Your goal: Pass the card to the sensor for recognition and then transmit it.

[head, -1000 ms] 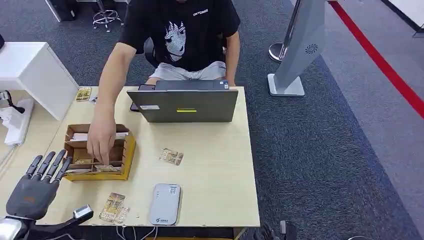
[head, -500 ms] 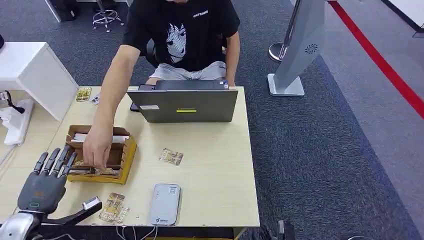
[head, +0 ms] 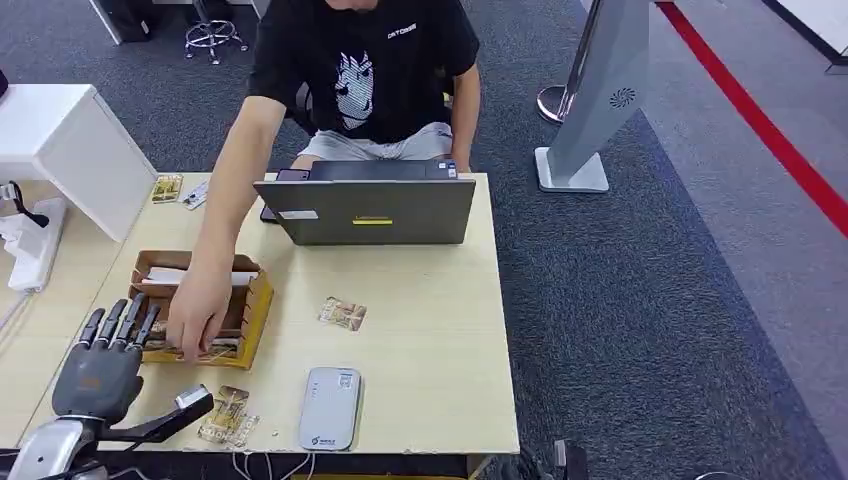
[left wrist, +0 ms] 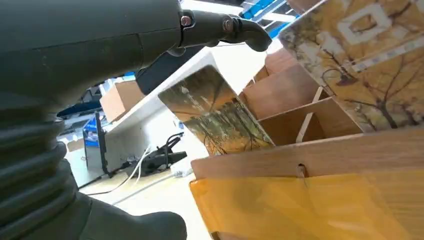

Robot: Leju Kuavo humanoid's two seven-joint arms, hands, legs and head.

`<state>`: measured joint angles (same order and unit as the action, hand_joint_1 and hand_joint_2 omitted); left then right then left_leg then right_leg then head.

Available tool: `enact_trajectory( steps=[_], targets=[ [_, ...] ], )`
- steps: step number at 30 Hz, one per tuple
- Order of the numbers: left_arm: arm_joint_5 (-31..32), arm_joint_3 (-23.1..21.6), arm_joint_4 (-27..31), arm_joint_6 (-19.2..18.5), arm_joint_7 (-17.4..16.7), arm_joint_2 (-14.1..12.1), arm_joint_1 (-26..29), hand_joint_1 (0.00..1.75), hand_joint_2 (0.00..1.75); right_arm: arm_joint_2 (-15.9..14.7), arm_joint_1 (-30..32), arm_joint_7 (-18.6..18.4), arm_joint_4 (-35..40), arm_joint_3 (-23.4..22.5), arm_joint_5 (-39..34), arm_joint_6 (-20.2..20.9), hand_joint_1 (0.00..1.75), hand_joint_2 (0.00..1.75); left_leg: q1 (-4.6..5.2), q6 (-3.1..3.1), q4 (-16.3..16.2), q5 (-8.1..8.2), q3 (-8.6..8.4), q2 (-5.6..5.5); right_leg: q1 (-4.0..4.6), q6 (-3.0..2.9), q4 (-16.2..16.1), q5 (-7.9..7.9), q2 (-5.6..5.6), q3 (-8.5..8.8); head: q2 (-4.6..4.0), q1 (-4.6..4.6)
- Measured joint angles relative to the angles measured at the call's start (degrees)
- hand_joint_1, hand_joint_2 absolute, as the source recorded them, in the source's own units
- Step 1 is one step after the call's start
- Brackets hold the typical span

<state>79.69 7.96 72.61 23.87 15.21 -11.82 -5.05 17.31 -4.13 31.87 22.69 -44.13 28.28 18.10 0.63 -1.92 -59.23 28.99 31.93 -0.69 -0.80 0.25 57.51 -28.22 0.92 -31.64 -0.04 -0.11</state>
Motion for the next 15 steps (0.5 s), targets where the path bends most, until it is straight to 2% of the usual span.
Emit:
enact_trajectory(
  steps=[15],
  targets=[
    [-1.0,1.0,-1.7,1.2,1.6,1.2,-0.8,0.0,1.75,0.0,0.0,-0.1,0.0,0.0,0.1,0.3,0.0,1.75,0.0,0.0,0.0,0.0,0.0,0.0,0.0,0.0,0.0,0.0,0.0,0.0,0.0,0.02]
  ],
)
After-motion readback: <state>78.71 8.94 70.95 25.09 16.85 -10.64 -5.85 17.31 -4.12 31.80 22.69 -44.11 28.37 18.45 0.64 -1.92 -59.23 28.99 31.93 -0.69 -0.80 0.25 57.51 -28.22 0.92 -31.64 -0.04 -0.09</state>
